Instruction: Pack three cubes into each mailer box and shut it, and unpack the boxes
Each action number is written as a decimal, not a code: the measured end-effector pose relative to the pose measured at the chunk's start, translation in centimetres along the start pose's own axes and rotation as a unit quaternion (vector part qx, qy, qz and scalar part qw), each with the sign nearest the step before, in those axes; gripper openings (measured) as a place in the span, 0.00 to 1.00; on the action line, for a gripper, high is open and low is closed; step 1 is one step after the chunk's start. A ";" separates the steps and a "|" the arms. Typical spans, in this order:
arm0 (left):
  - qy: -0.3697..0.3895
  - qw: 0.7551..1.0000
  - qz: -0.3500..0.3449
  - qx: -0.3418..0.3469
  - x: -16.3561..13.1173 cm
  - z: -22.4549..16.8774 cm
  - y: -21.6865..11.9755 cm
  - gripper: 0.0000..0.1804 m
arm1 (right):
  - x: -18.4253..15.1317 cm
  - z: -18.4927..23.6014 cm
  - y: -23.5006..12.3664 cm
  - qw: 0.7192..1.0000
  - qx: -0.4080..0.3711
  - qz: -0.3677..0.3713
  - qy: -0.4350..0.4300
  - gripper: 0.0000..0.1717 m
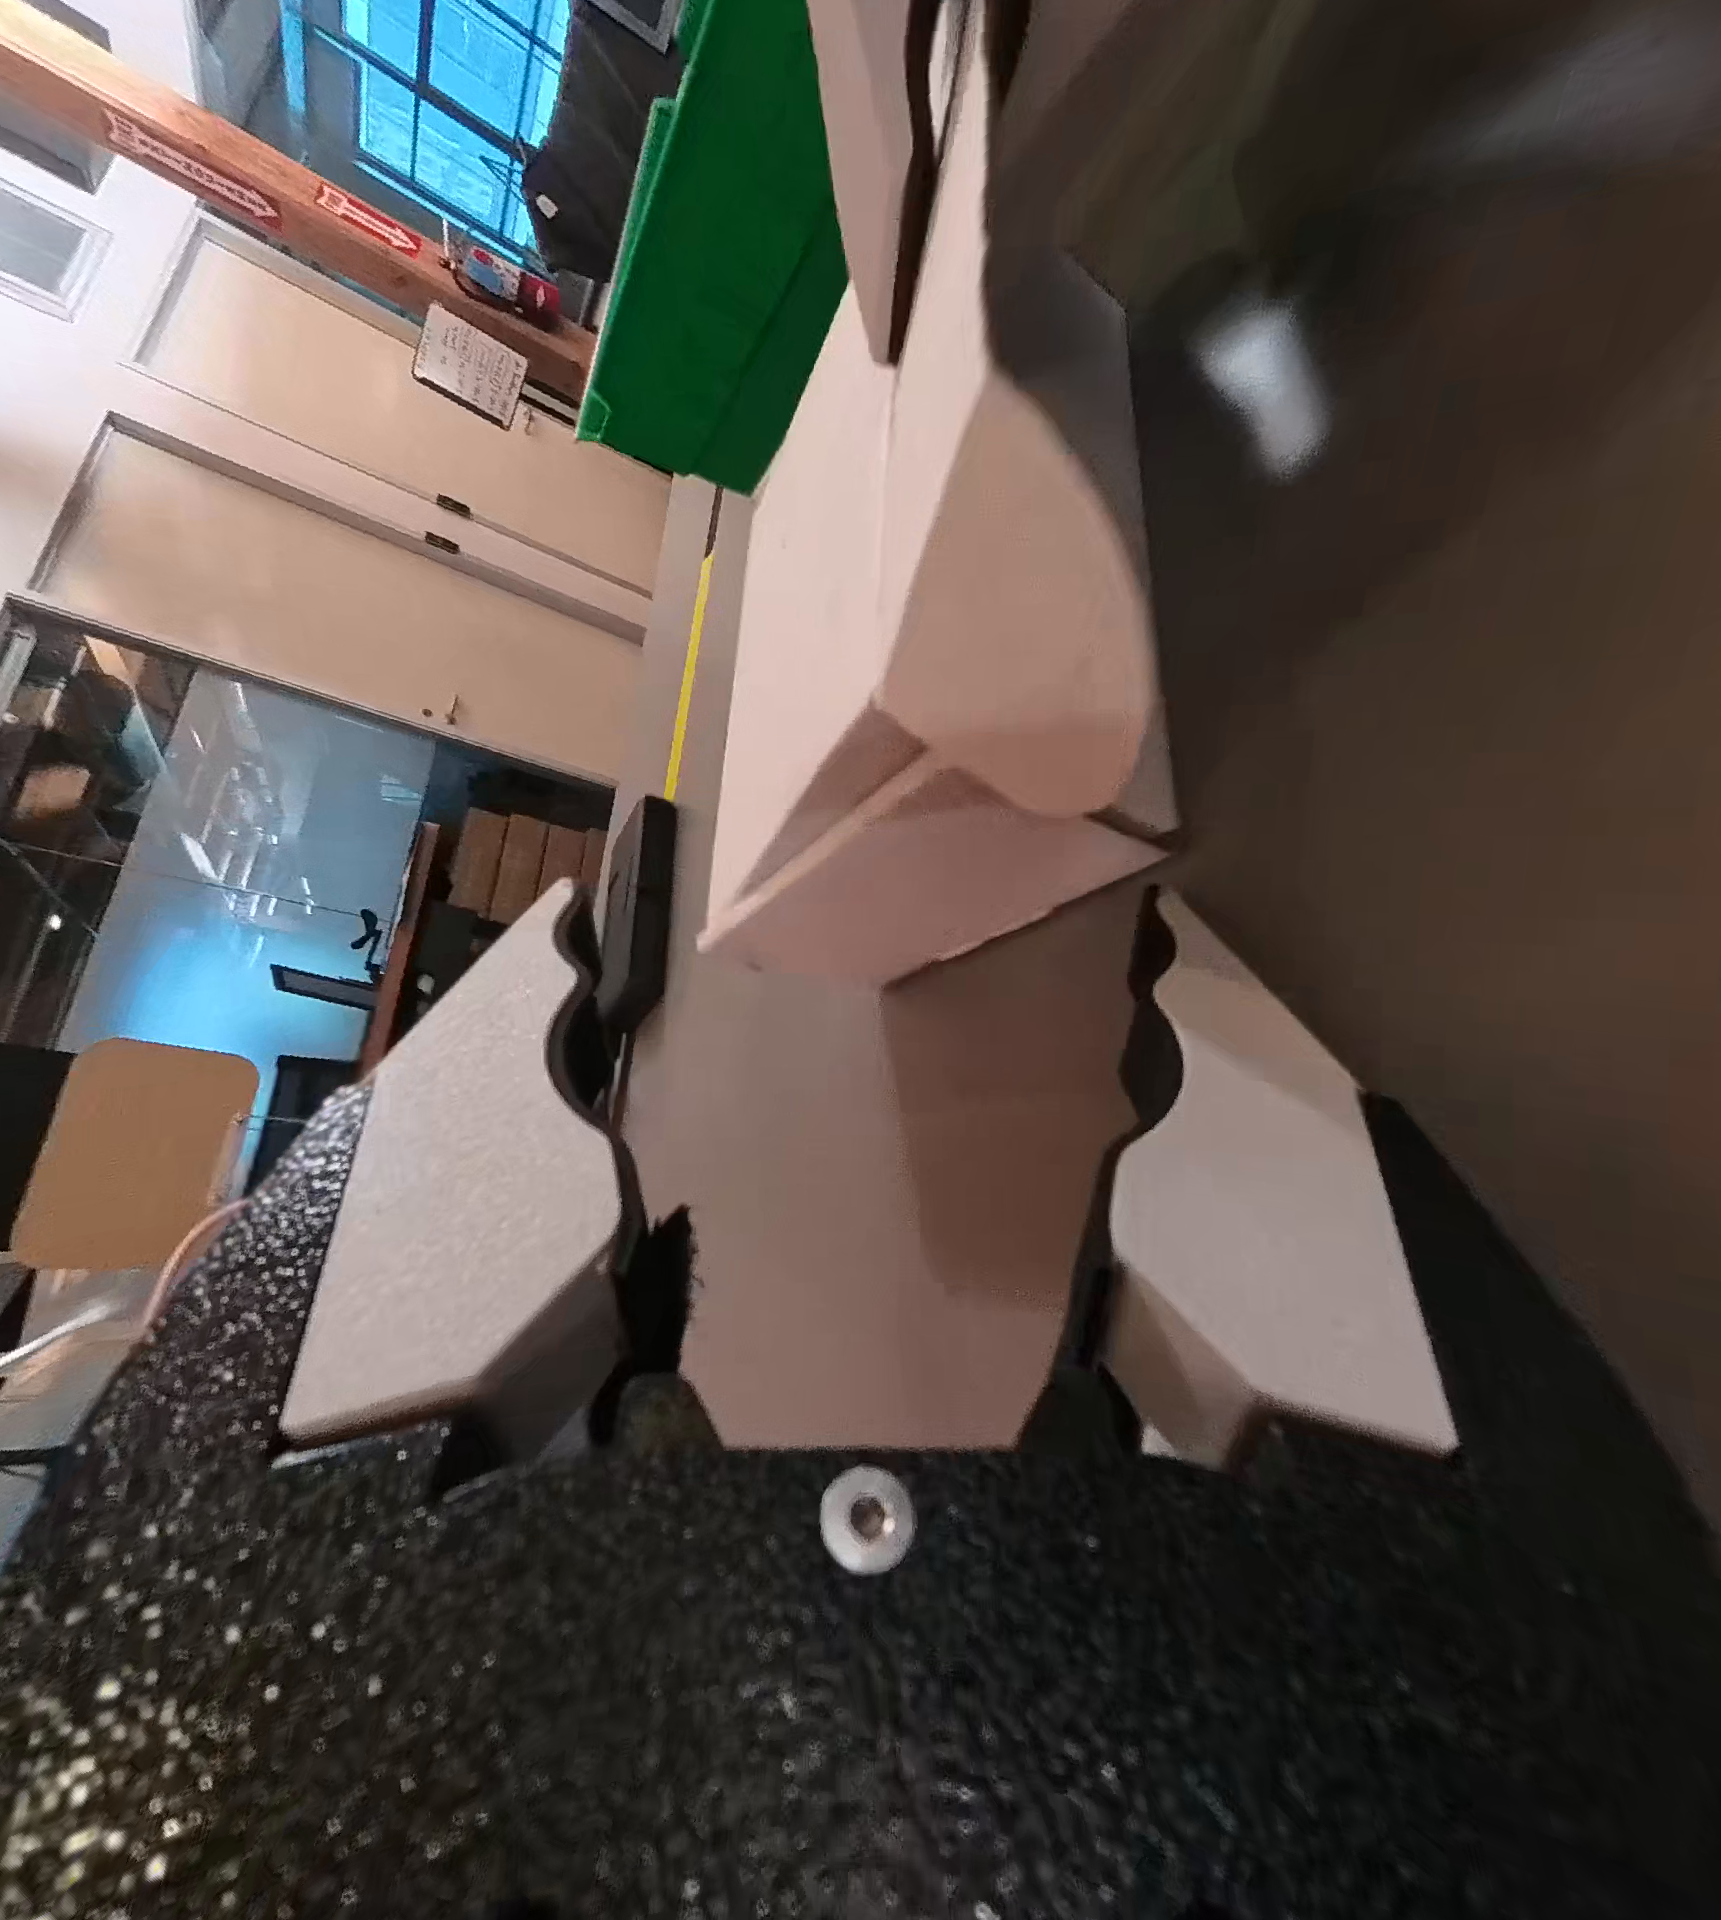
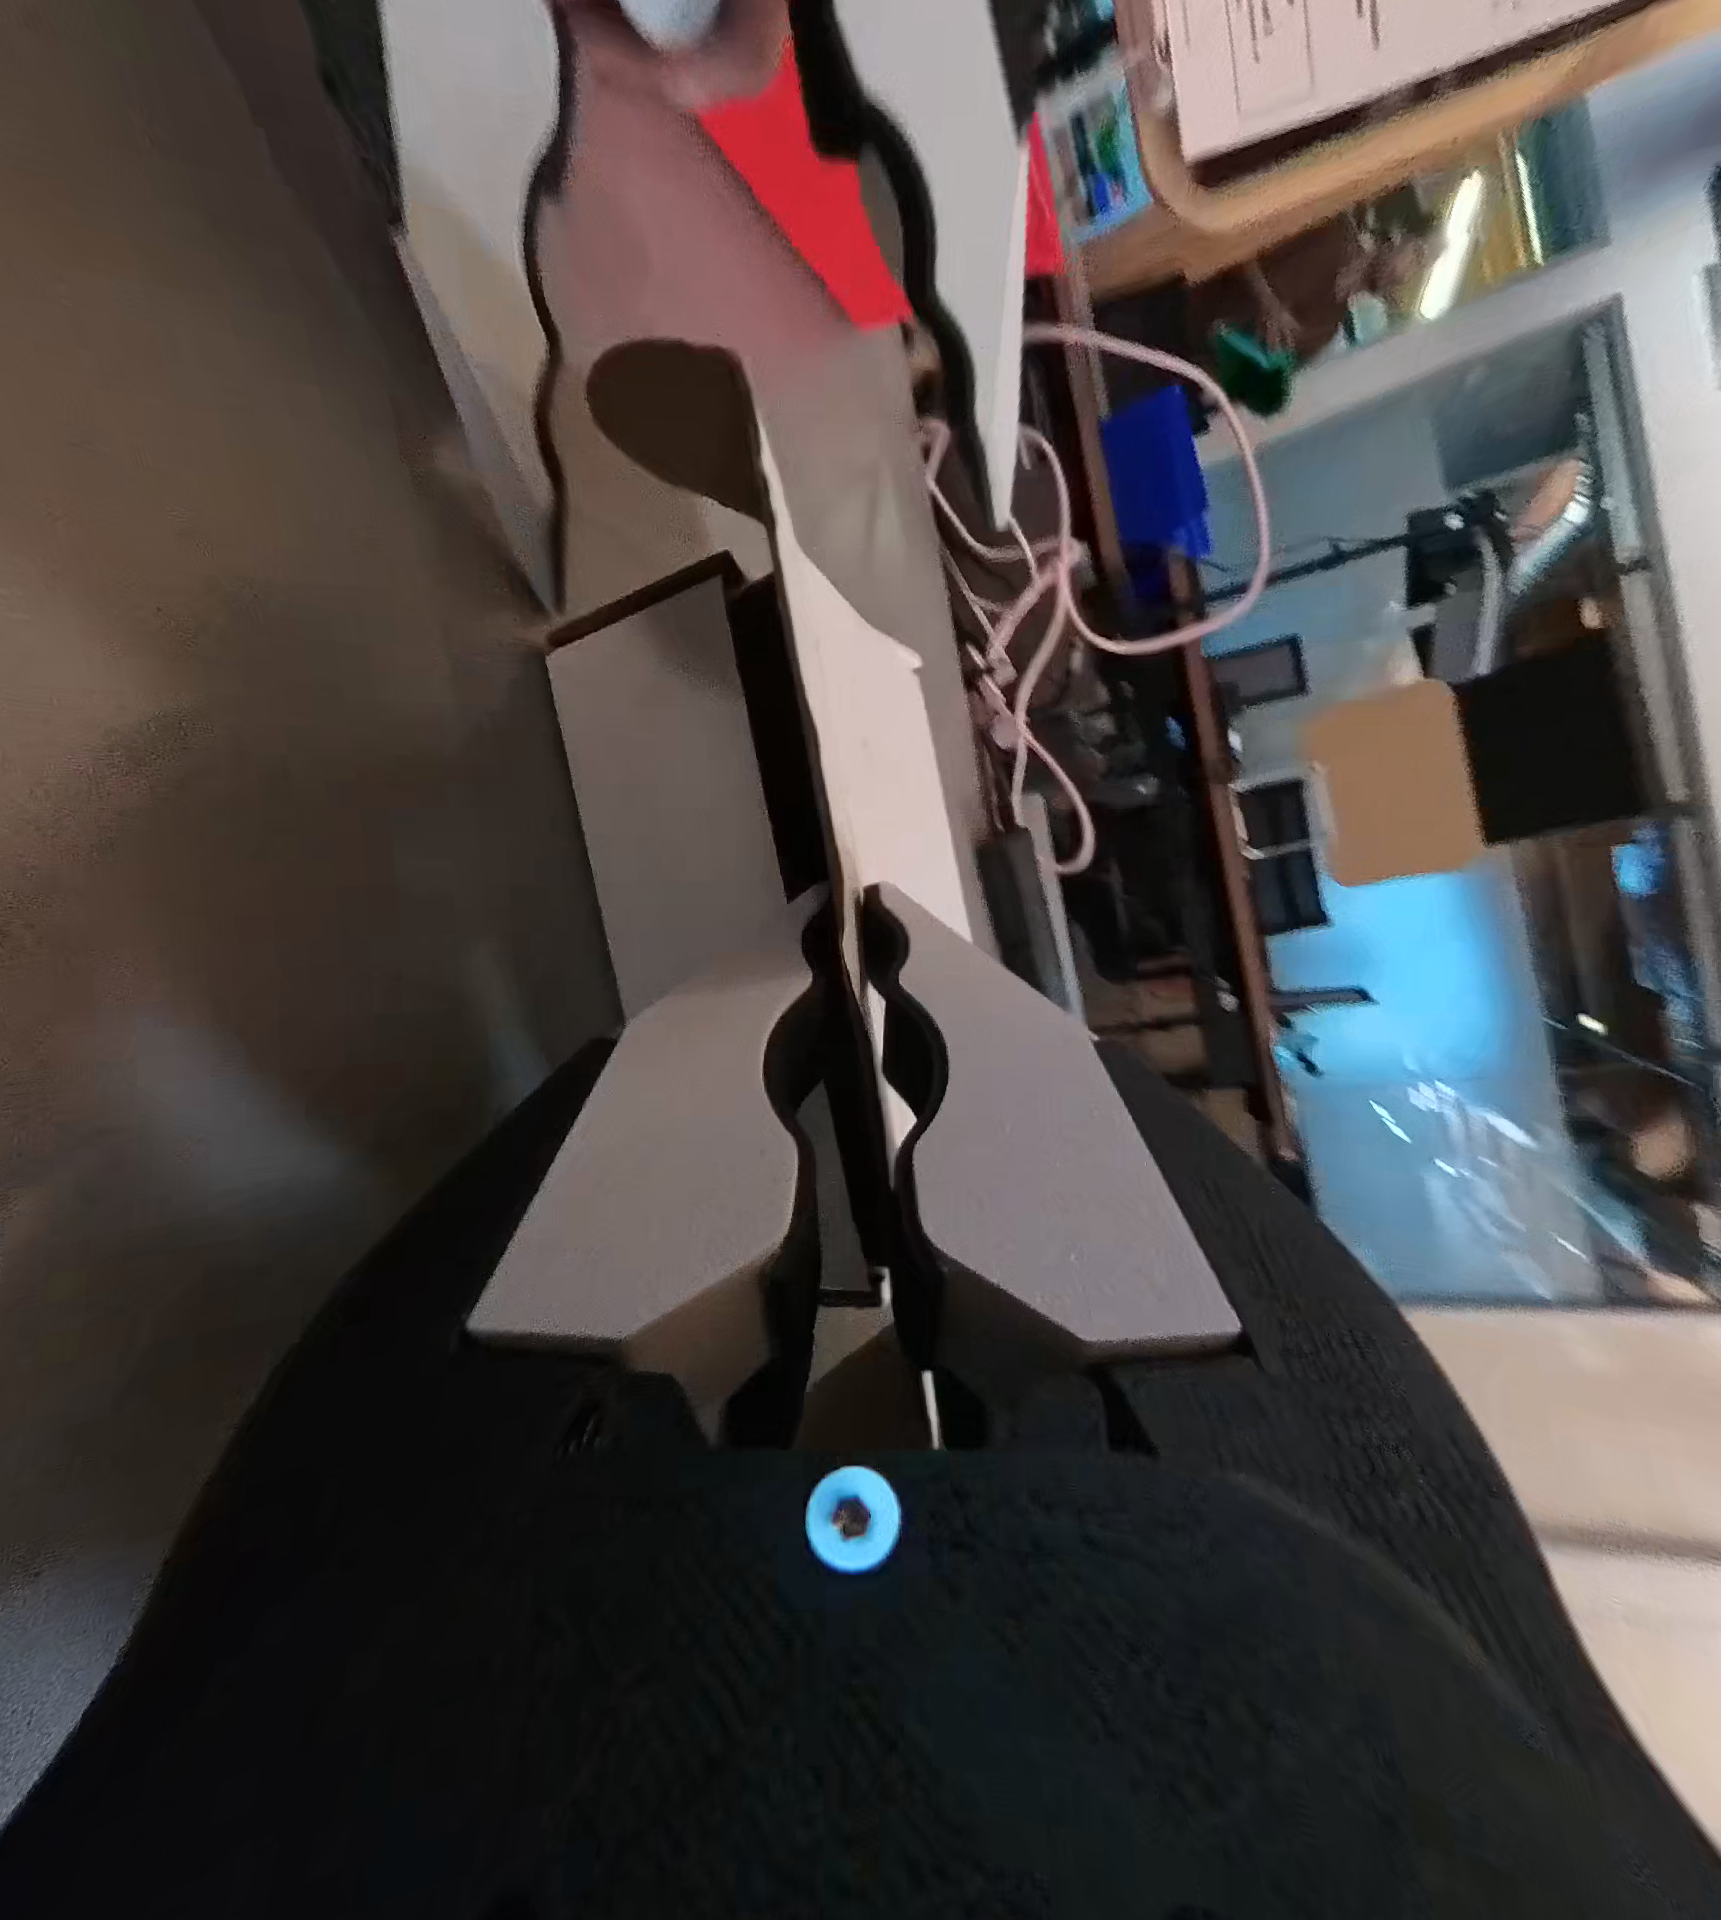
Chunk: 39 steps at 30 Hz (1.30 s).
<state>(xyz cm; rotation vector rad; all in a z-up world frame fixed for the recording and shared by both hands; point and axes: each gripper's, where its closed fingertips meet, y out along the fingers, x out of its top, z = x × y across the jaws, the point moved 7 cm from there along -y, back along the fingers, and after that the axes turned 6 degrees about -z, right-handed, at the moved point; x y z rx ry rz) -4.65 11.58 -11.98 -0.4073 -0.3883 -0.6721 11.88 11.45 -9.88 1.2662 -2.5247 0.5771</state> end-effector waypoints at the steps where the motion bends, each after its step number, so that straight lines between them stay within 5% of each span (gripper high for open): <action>1: 0.009 1.000 0.000 -0.001 0.1 0.0 0.0 0.55 | 0.1 0.1 -0.4 0.999 0.018 -0.021 0.019 0.01; 10: 0.103 0.995 -0.003 0.007 1.3 -0.6 -0.1 0.54 | 0.0 -2.0 -2.8 0.971 0.058 -0.127 0.195 0.01; 19: 0.136 0.989 -0.043 0.036 3.5 -0.9 -0.3 0.41 | 0.7 -2.0 -2.6 0.971 0.094 -0.128 0.177 0.01; 22: 0.067 0.996 -0.043 0.031 3.4 -0.4 -0.2 0.37 | 0.7 -2.0 -2.4 0.977 0.060 -0.121 0.166 0.06; 26: -0.051 0.997 -0.043 0.027 3.0 0.6 -0.1 0.37 | 0.5 -4.2 -3.7 0.967 -0.034 -0.153 0.201 0.26; 32: -0.243 0.969 -0.042 0.006 2.2 2.0 0.0 0.37 | -1.4 -7.1 -5.7 0.944 -0.131 -0.126 0.275 0.21; 39: -0.367 0.928 -0.054 -0.029 0.9 2.4 0.0 0.36 | -2.4 -7.3 -5.5 0.934 -0.087 -0.085 0.335 0.20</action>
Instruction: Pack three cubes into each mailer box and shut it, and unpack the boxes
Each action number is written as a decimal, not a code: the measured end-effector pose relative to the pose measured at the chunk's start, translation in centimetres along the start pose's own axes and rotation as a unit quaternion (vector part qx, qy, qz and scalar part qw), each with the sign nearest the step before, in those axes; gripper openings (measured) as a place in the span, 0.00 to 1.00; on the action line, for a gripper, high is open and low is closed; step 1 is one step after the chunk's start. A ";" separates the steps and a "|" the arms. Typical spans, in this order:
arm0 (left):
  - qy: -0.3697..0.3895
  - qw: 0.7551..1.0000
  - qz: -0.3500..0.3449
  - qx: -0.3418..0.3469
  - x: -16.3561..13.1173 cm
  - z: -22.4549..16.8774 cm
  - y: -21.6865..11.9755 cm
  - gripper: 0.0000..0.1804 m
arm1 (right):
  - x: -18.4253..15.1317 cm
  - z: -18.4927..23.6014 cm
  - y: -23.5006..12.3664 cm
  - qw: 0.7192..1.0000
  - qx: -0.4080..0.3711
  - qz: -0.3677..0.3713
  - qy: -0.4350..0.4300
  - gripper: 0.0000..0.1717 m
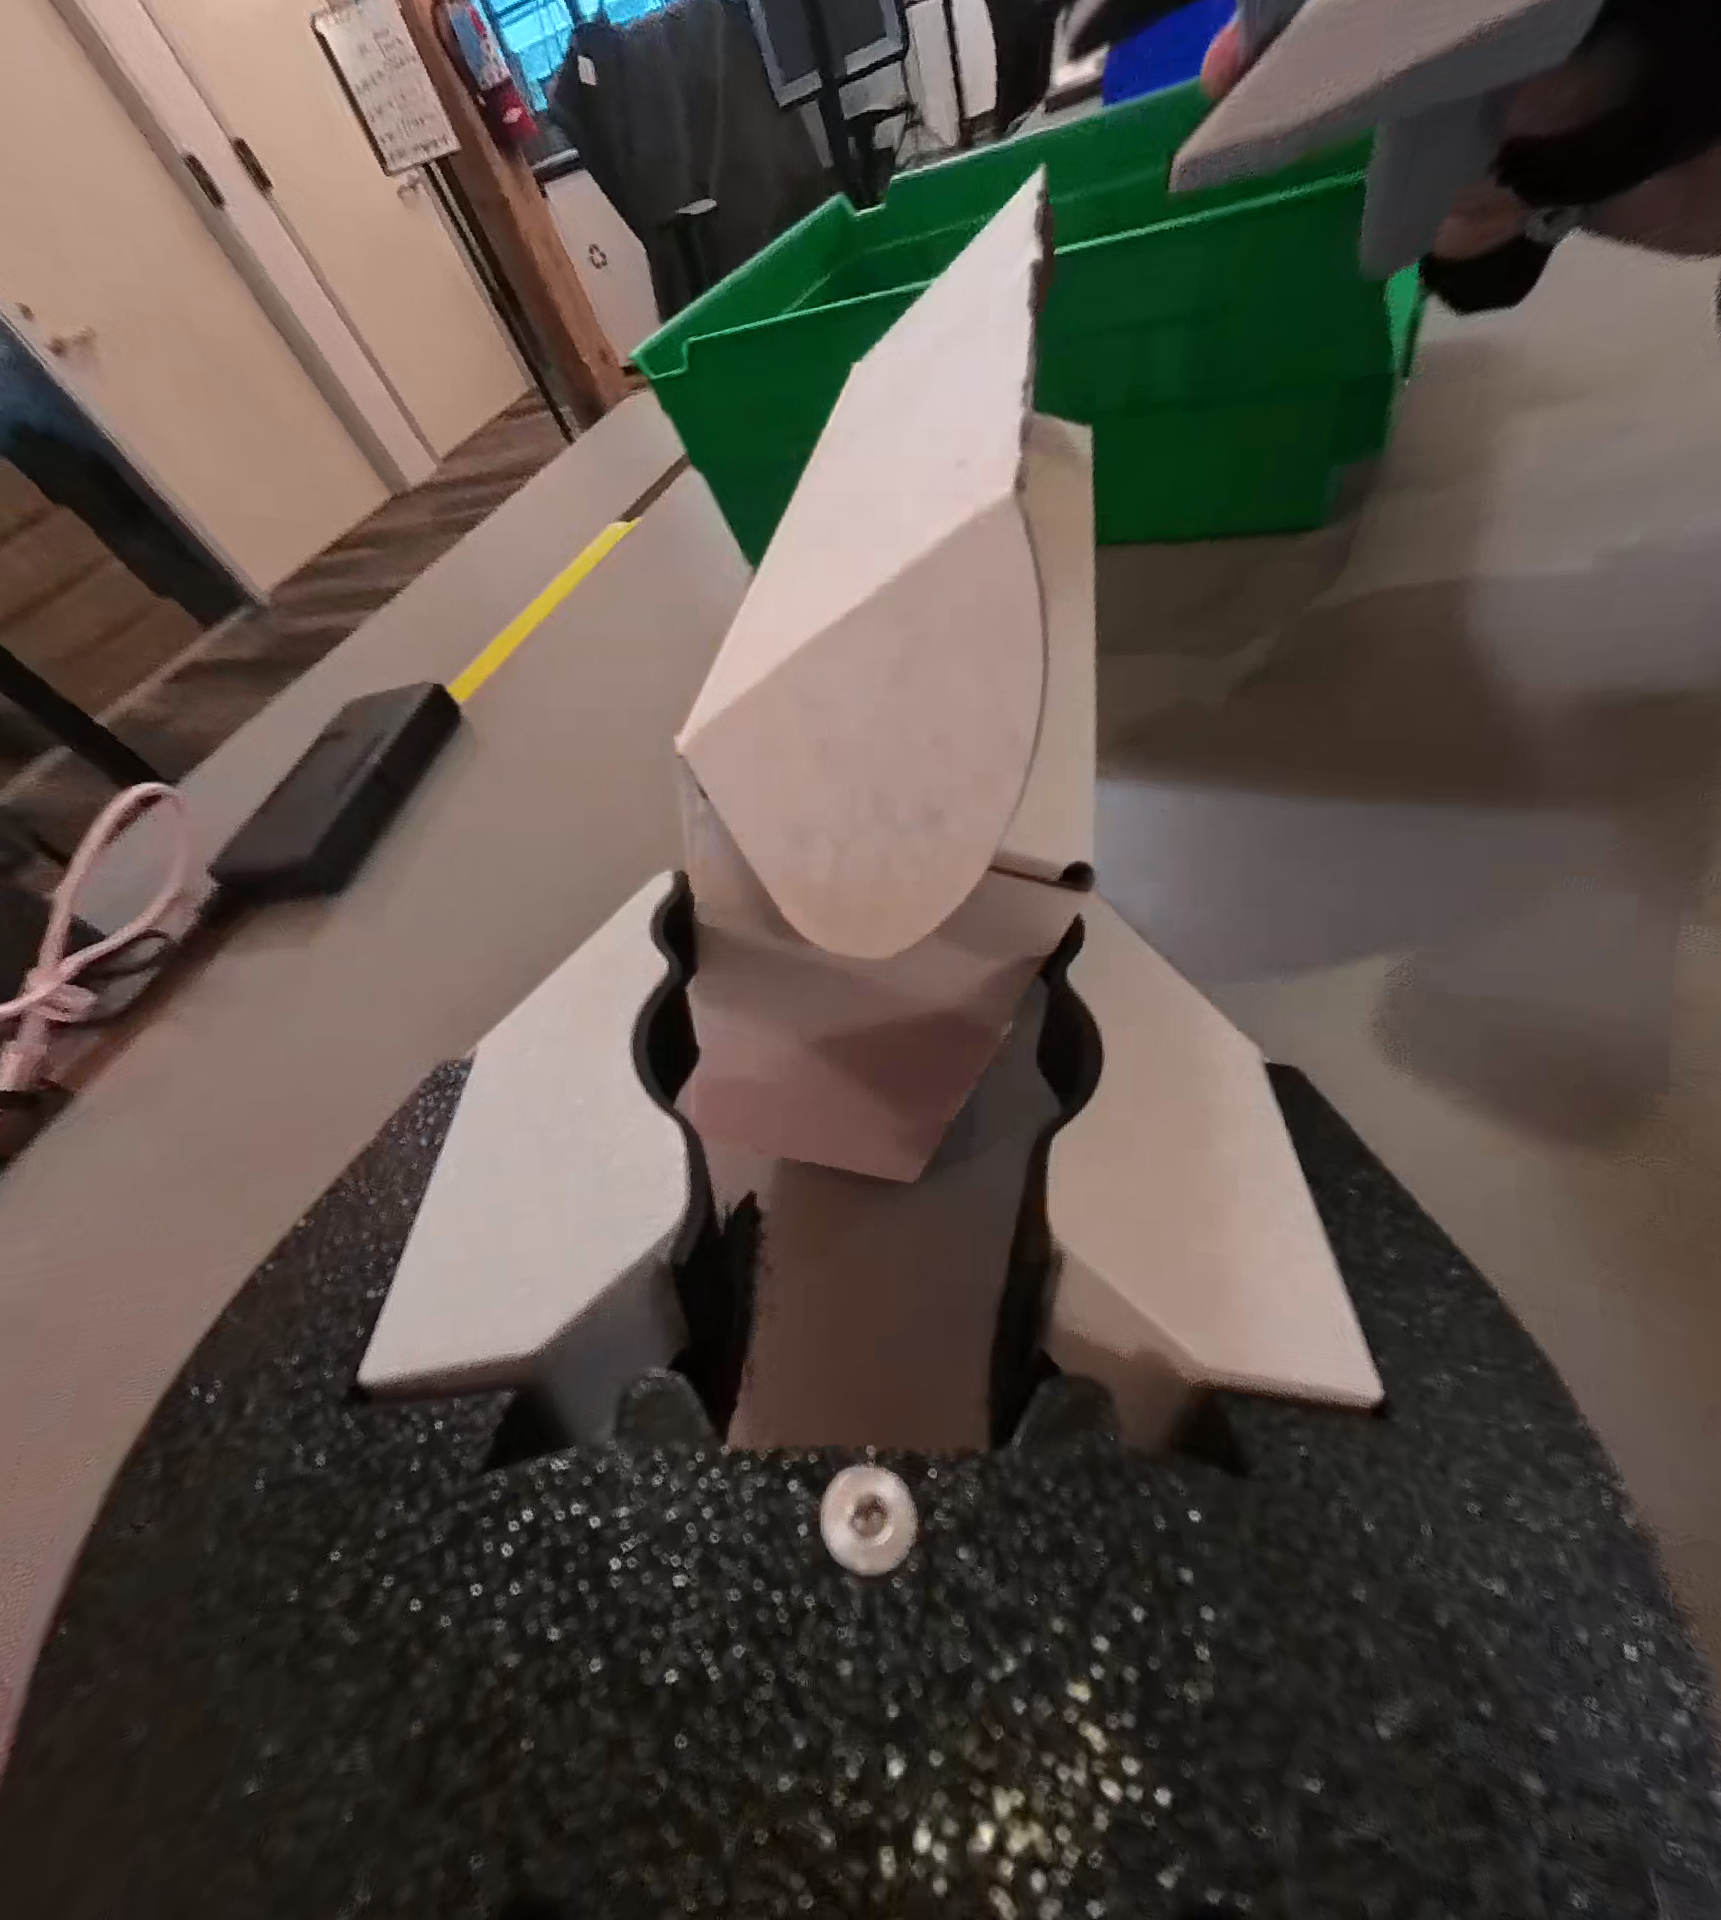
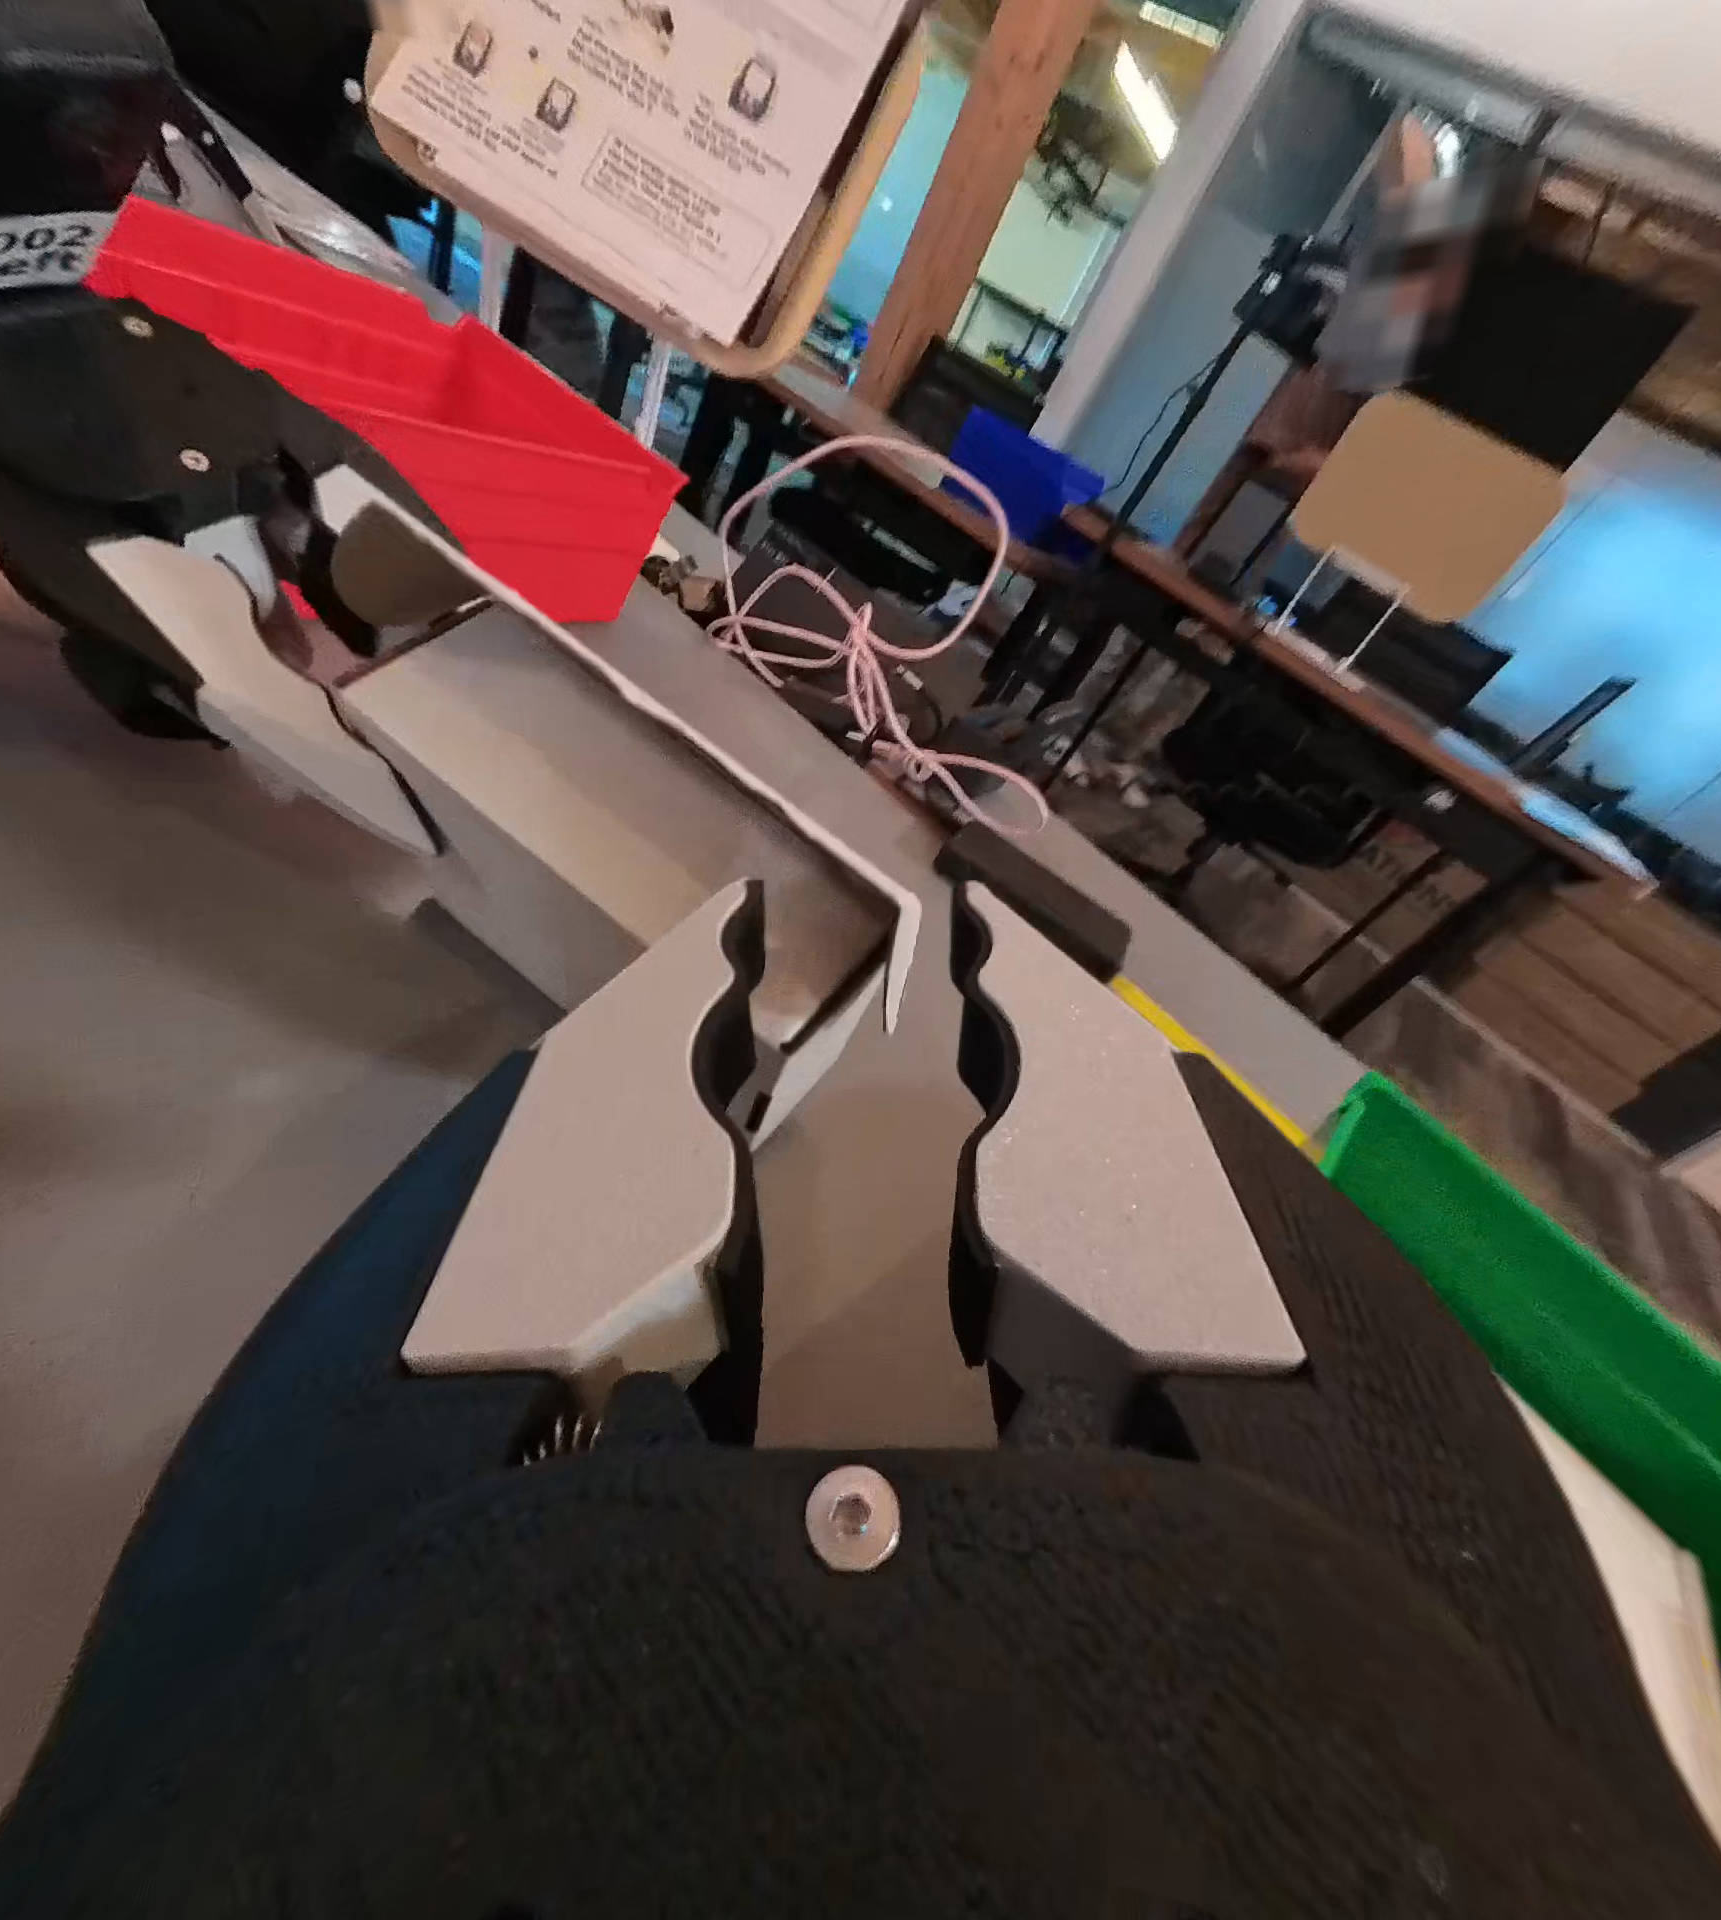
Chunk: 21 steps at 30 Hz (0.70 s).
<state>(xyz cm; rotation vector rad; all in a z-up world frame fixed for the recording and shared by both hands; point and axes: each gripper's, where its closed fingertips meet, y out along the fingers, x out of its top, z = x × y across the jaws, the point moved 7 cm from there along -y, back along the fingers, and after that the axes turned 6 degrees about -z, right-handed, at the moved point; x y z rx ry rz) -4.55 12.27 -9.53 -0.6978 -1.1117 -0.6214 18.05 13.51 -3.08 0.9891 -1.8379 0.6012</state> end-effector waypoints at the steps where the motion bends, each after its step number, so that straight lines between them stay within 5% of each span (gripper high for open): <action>1: -0.014 1.000 -0.004 -0.014 0.1 -0.1 -0.1 0.36 | -0.2 0.0 0.0 1.000 0.012 0.009 0.010 0.20; 10: -0.106 0.974 -0.017 -0.200 0.1 -1.9 -1.3 0.37 | -0.2 1.7 -2.3 0.987 0.162 -0.003 -0.010 0.25; 21: -0.158 0.931 -0.022 -0.328 0.0 -3.9 -2.1 0.37 | 0.0 2.6 -5.7 0.933 0.336 -0.056 0.120 0.31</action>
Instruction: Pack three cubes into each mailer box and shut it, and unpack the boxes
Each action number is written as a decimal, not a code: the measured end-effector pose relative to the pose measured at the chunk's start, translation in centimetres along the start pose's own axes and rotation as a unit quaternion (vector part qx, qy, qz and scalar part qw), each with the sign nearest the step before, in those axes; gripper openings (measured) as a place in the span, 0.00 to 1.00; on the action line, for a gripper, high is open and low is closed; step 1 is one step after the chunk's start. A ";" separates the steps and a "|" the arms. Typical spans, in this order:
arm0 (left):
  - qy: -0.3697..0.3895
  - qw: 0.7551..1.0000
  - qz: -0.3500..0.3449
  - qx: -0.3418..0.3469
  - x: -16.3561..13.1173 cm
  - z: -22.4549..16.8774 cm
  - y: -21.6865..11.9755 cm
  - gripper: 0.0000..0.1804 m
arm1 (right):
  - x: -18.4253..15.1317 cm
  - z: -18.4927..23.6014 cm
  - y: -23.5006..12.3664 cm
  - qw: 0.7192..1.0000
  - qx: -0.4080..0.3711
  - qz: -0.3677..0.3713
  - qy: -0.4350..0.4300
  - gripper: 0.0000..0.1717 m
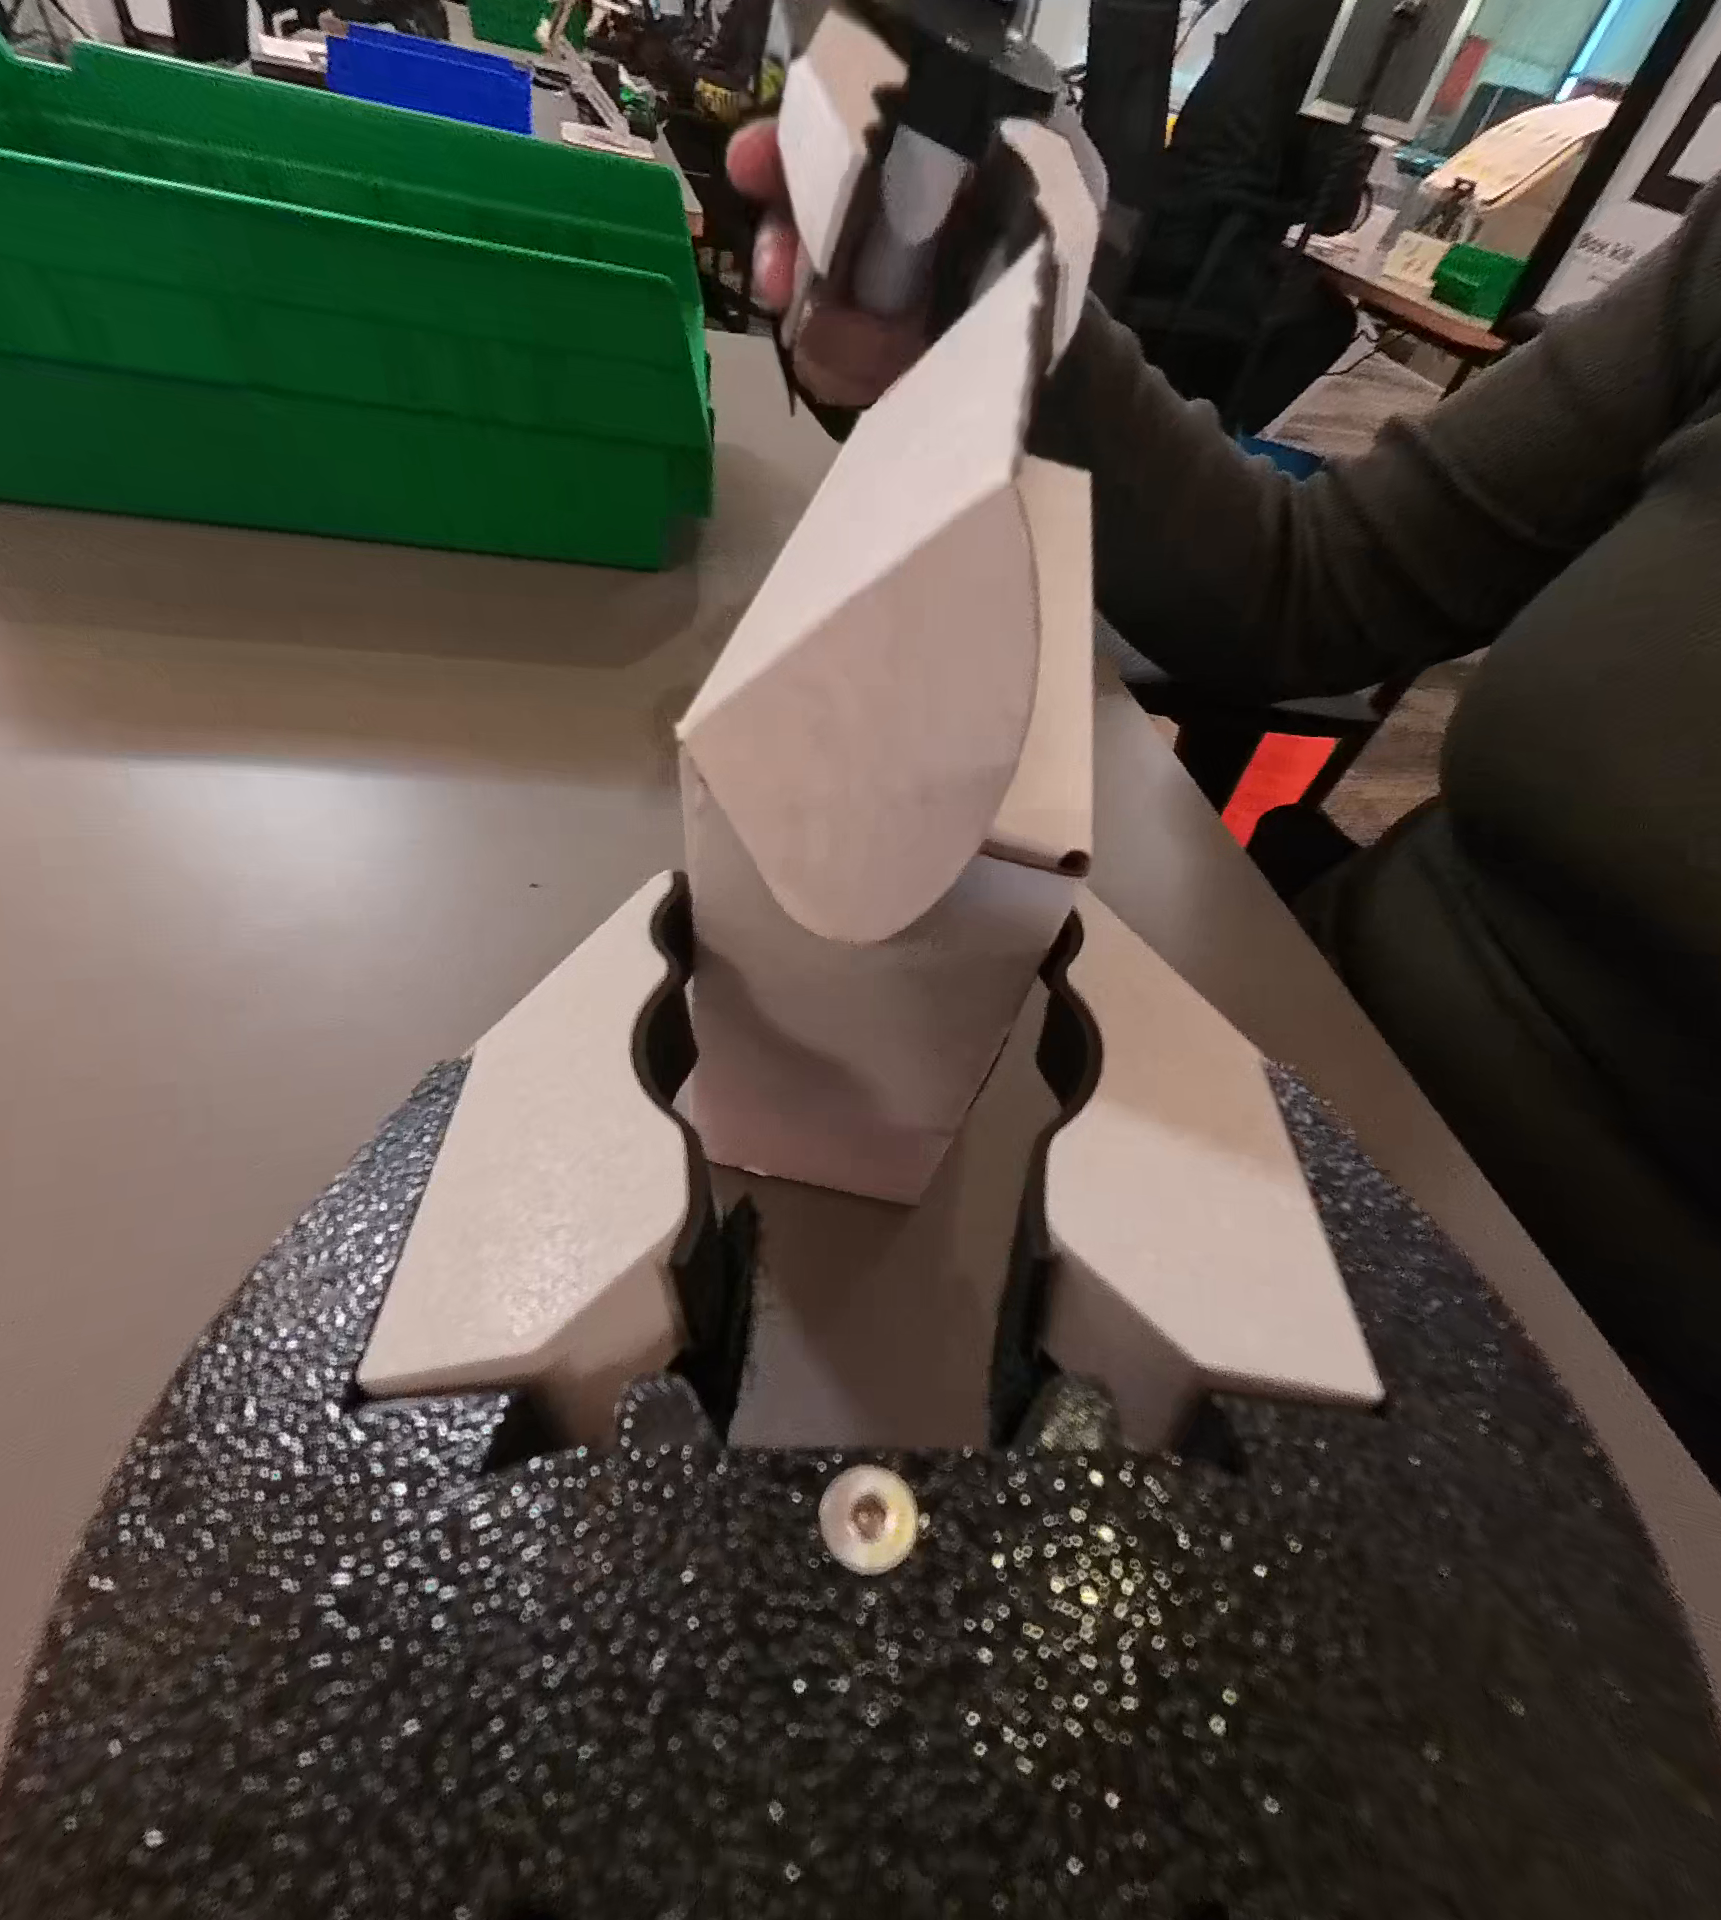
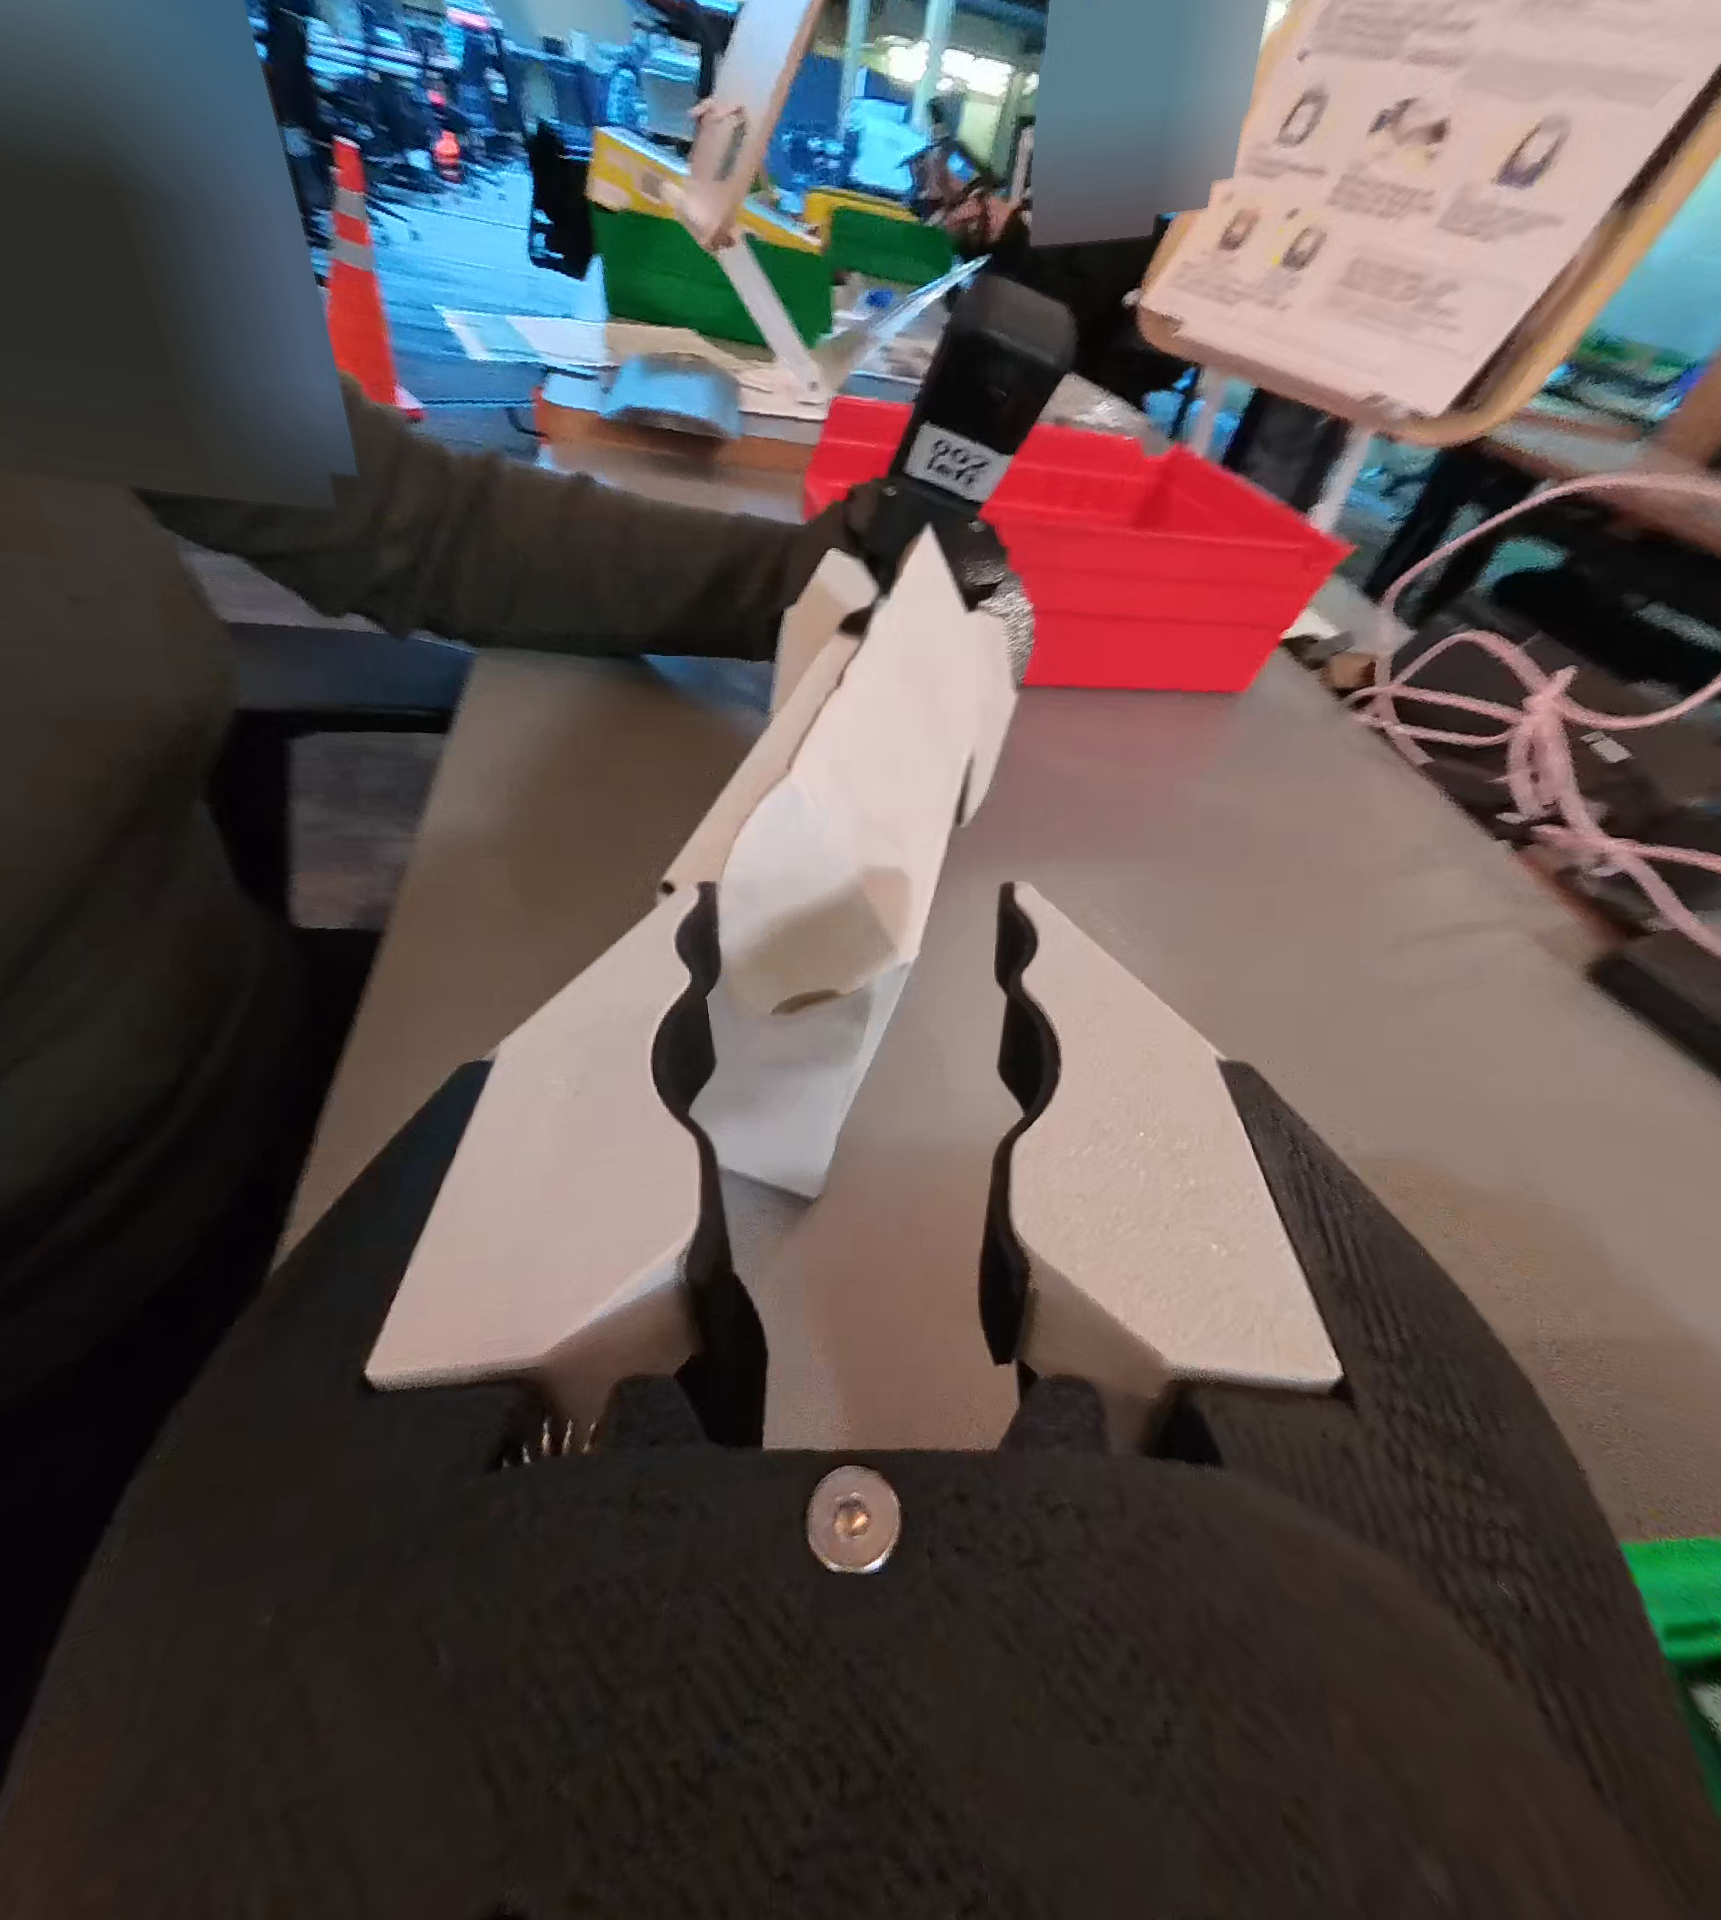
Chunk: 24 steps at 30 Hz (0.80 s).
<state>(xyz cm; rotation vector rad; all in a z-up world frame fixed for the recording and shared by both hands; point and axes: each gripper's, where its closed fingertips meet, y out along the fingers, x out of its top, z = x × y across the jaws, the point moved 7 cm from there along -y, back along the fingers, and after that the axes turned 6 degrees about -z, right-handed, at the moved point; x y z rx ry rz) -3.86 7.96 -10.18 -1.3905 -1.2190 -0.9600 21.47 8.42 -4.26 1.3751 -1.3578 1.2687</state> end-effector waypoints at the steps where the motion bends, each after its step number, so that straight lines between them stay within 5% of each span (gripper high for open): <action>1: 0.000 1.000 -0.001 -0.003 0.0 0.0 0.0 0.37 | -0.3 0.2 -0.1 1.000 0.015 0.004 0.016 0.31; 6: -0.005 1.000 -0.004 -0.012 -0.1 -0.1 0.0 0.37 | -0.2 0.3 -0.2 0.997 0.050 -0.043 0.043 0.28; 15: -0.005 1.000 -0.004 -0.020 -0.2 -0.2 0.0 0.37 | -0.7 0.9 1.9 0.995 0.086 -0.017 0.039 0.23; 24: -0.008 0.999 0.025 0.044 0.3 -0.4 0.4 0.36 | -0.2 -1.2 1.2 0.995 0.004 -0.033 0.092 0.17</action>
